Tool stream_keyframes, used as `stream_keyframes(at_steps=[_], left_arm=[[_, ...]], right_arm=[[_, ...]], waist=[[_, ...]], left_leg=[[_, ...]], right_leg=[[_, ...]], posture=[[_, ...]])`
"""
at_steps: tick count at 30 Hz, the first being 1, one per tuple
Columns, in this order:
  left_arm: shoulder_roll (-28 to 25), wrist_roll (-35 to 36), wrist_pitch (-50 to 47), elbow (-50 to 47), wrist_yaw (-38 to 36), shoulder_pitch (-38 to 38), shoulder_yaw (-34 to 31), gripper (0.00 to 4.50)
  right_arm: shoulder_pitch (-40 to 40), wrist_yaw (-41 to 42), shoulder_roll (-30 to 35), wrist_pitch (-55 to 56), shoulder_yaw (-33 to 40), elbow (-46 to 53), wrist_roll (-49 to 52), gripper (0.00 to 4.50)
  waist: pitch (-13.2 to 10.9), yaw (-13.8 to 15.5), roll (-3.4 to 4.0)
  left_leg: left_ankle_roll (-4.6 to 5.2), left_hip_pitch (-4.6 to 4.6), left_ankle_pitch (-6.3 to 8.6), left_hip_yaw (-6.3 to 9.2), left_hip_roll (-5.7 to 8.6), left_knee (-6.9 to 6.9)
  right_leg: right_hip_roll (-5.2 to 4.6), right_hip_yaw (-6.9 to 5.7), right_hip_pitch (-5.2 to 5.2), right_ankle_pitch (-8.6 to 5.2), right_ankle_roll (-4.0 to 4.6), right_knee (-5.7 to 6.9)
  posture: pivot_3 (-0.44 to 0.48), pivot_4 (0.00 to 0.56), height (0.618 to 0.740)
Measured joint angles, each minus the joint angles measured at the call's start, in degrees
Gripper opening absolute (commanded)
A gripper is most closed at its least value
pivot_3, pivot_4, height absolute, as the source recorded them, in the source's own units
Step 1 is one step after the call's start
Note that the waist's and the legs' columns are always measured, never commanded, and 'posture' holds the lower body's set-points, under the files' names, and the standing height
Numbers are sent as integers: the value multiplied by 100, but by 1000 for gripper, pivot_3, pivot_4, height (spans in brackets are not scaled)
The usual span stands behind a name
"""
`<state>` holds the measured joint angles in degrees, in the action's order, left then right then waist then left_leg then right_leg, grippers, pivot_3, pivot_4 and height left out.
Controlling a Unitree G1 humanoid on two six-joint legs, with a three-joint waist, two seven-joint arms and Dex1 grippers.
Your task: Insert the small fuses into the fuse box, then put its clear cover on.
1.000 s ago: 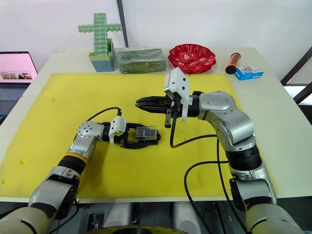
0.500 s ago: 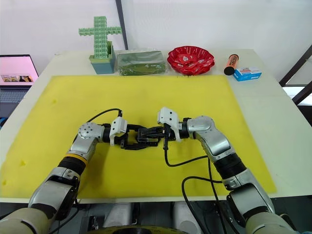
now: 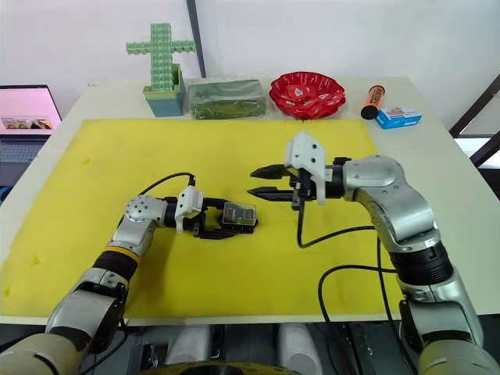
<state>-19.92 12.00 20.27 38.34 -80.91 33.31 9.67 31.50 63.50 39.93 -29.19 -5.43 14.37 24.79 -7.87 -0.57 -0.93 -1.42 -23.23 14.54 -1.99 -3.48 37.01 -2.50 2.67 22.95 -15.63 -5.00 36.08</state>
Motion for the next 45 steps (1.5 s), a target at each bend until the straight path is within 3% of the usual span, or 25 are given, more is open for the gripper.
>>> stream_keyframes(at_steps=[4,7,16,18,25,29,31,34,45], left_arm=[[7,1,10,23,-8,4,-11,2822],[2,1,25,29,-13,1,-17,2822],[1,4,29,22,-13,1,-17,2822],[-1,7,29,22,-13,0,-17,2822],[-1,49,30,21,-12,-8,-19,2822],[6,-16,7,-11,0,-46,2,2822],[-18,-23,-22,-7,28,-107,-27,2822],[-20,-26,-119,-3,117,-143,-26,2822],[-37,-23,-133,-184,117,-213,-16,2822]], right_arm=[[-23,-66,-32,-152,32,10,83,4136],[-2,-288,-435,-457,11,64,332,3733],[346,-521,-1029,-531,-48,125,665,518],[392,-513,-1040,-489,-48,123,689,26],[472,-584,-1314,-104,-375,-336,328,26],[-71,-466,-1436,332,-1551,-1298,-507,26],[145,-446,-1470,635,-1837,-1515,-875,26],[379,-477,-1601,655,-1893,-1868,-1040,26],[121,-445,-1514,538,-1670,-1420,-996,26]], waist=[[0,2,0],[0,-6,0],[-1,-1,1],[-1,-4,1],[0,-6,0],[-1,-4,2],[12,-44,18],[17,-38,-1],[18,-17,-3]], left_leg=[[0,0,0,1,-1,0],[0,0,0,2,-1,0],[0,-7,0,4,-1,0],[0,-7,0,4,-1,0],[0,-6,0,5,-2,0],[0,-10,0,0,1,1],[1,19,0,-14,1,-2],[4,81,3,-10,-6,-21],[3,75,3,-16,-5,-44]], right_leg=[[1,0,1,0,0,1],[1,0,2,0,-1,2],[1,-2,7,1,-1,3],[2,-2,7,1,-2,3],[4,-2,7,1,-1,3],[2,0,8,4,-8,3],[1,11,-9,5,-9,5],[7,8,-58,-3,3,2],[1,9,-44,-3,3,-2]], posture=[[0,150,740],[0,150,740],[0,150,740],[0,150,740],[0,150,740],[0,150,740],[0,150,740],[0,150,740],[0,150,740]])
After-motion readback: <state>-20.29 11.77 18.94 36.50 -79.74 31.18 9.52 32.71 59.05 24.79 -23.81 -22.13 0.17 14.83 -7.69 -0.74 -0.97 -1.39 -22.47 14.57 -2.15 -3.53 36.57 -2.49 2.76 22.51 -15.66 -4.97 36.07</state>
